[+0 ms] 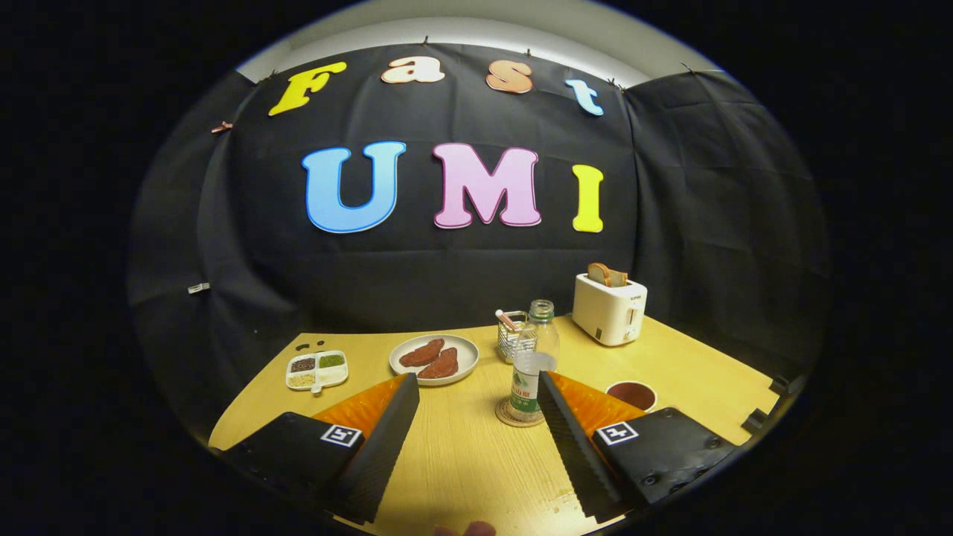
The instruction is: Take the bottle from table, then pour the juice into the cup, finally place the bottle on the coaster
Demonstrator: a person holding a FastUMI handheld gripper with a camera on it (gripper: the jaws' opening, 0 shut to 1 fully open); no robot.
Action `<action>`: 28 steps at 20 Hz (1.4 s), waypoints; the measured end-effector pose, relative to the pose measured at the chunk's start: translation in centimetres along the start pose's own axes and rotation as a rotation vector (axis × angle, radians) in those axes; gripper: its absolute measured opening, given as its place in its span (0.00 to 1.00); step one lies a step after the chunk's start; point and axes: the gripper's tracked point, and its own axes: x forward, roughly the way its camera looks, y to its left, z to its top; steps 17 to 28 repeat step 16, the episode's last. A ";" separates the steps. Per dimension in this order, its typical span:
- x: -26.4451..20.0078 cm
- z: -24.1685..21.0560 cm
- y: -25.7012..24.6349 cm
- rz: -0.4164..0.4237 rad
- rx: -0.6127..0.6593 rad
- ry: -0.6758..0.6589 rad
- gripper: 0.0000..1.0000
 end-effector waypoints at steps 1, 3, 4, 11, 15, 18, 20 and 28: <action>-0.5 0.8 0.1 0.021 -0.001 -0.008 0.98; -1.6 2.1 0.0 0.059 0.001 -0.019 0.98; -2.1 2.5 -0.3 0.072 0.004 -0.021 0.98; -4.0 4.0 -1.6 0.138 -0.009 -0.019 0.98; -4.4 4.5 -2.0 0.165 -0.008 -0.014 0.98; -4.5 4.6 -2.0 0.168 -0.007 -0.013 0.98; -4.5 4.6 -2.0 0.168 -0.007 -0.013 0.98; -4.5 4.6 -2.0 0.168 -0.007 -0.013 0.98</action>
